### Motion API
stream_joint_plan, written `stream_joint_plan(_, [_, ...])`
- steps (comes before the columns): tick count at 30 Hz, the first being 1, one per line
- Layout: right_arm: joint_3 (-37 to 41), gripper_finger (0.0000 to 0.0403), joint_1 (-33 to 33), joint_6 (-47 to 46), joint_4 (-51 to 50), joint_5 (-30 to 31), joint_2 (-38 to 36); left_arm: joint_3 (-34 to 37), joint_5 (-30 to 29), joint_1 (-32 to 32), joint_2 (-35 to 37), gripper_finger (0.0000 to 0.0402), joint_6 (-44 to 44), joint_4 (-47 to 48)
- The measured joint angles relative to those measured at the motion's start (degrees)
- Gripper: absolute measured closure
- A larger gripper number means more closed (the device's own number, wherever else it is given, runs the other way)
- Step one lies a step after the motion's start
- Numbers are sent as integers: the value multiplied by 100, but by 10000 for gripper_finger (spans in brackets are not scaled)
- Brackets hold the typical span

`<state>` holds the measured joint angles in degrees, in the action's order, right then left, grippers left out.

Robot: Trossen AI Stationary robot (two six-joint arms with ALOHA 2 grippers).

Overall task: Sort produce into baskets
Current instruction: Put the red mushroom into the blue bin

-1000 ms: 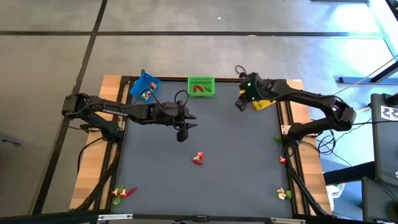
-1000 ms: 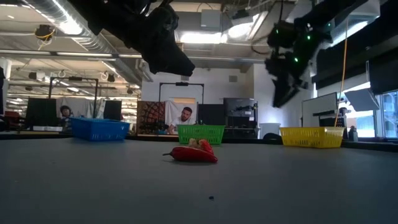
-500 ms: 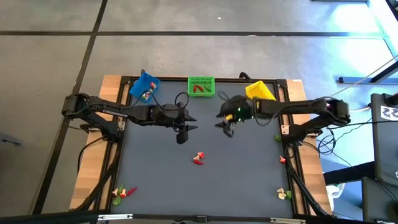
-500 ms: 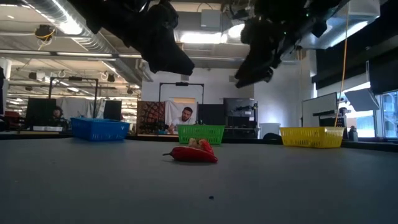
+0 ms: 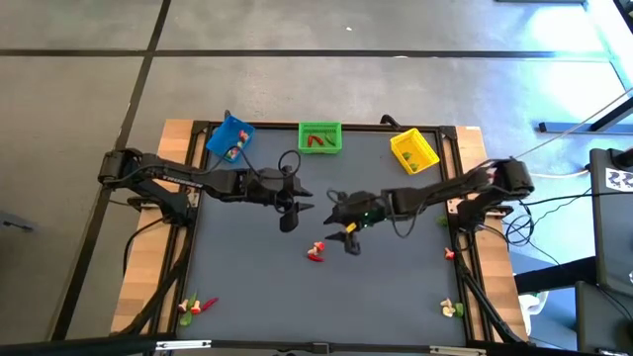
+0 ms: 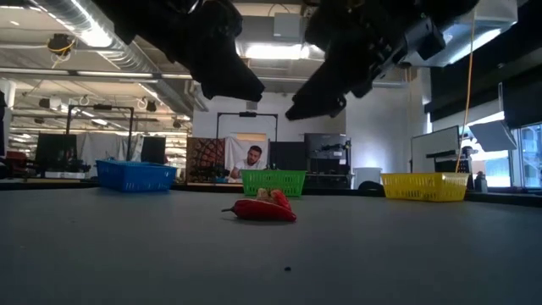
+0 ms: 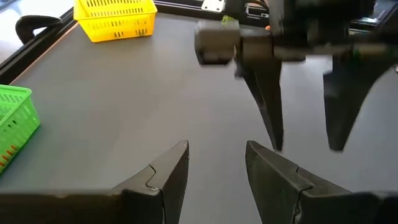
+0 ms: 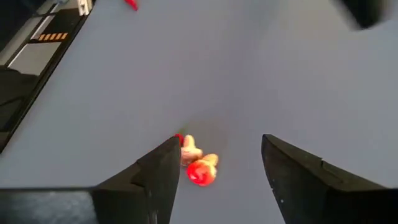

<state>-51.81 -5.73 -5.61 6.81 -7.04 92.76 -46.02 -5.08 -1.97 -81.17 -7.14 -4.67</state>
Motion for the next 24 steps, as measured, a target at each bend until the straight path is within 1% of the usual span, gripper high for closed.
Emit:
stream_joint_plan(11, [0, 207, -265, -73, 730, 47, 1037, 0, -2, 2, 0, 247, 4, -28])
stream_joint_plan(18, [0, 225, -265, -271, 1040, -5, 1459, 0, -2, 2, 0, 247, 4, -31])
stream_joint_plan(24, [0, 226, -265, -321, 1219, -79, 1703, 0, -2, 2, 0, 247, 7, -40])
